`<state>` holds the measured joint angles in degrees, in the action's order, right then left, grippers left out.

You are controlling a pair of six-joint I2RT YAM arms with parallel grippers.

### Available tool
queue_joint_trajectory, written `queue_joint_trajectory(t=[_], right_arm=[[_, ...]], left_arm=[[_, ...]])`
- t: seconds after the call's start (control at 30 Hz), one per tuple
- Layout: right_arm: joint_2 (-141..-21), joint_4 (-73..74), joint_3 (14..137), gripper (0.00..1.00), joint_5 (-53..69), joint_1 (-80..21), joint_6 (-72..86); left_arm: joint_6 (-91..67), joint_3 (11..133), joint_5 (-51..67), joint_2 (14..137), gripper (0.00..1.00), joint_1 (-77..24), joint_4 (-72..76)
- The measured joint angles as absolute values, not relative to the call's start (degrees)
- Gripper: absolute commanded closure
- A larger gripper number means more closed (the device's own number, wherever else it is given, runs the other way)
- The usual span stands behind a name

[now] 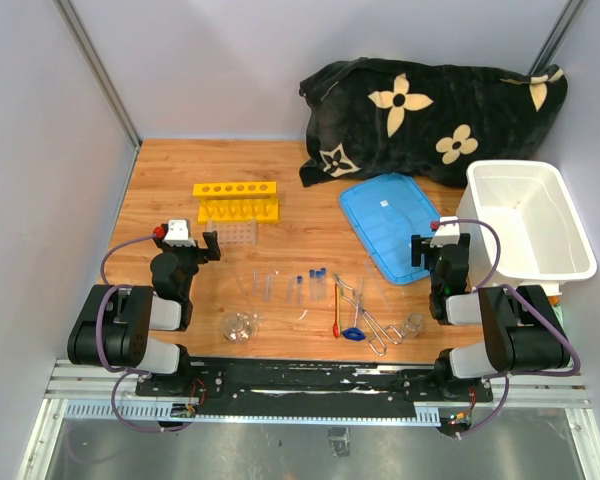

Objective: Organize the chemistry lab equipment
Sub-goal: Pick up the test tube at the center of the board.

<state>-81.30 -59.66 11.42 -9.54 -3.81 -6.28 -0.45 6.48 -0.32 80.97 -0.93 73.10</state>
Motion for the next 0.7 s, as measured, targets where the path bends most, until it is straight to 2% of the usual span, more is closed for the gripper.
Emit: queue_joint_trajectory(t=[0.13,0.2,0.3,0.4,0.5,0.57,0.63,0.7], right_arm=[[-81.3,-59.7,11.4,0.17,-9.5,-3.8,-6.3],[-81.3,-59.7,11.4,0.22,-9.4,-3.7,-6.3],[-80.9,-59.0,11.4,0.25,-8.9,-3.7,-6.5],[-76.3,-51.4,13.4,0.26,-8.2,-3.7,-6.5],[-69.8,-37.7,21.6,0.27,-6.9,-3.7,-5.1],[-66.7,-31.2,26.9,0.3,-4.6,-3.7,-3.5],[-63.7,-25.3,31.6,0.35,-1.4,-3.7,-1.4],[-61.3,-20.0,34.9,0.47,2.5,-3.7,0.3]], left_arm=[[-0.4,6.5,-0.3,81.0,0.01,-0.9,73.1],[-0.4,6.5,-0.3,81.0,0.03,-0.9,73.1],[-0.4,6.5,-0.3,81.0,0.07,-0.9,73.1],[0.0,7.0,0.7,79.9,0.1,-0.9,70.5],[0.3,9.8,1.3,74.8,0.16,-0.9,62.5],[-0.3,11.8,1.2,70.3,0.31,-1.1,58.7],[-2.5,12.8,1.2,65.5,0.57,-1.3,57.0],[-5.4,13.1,1.9,61.6,0.76,-1.3,55.8]])
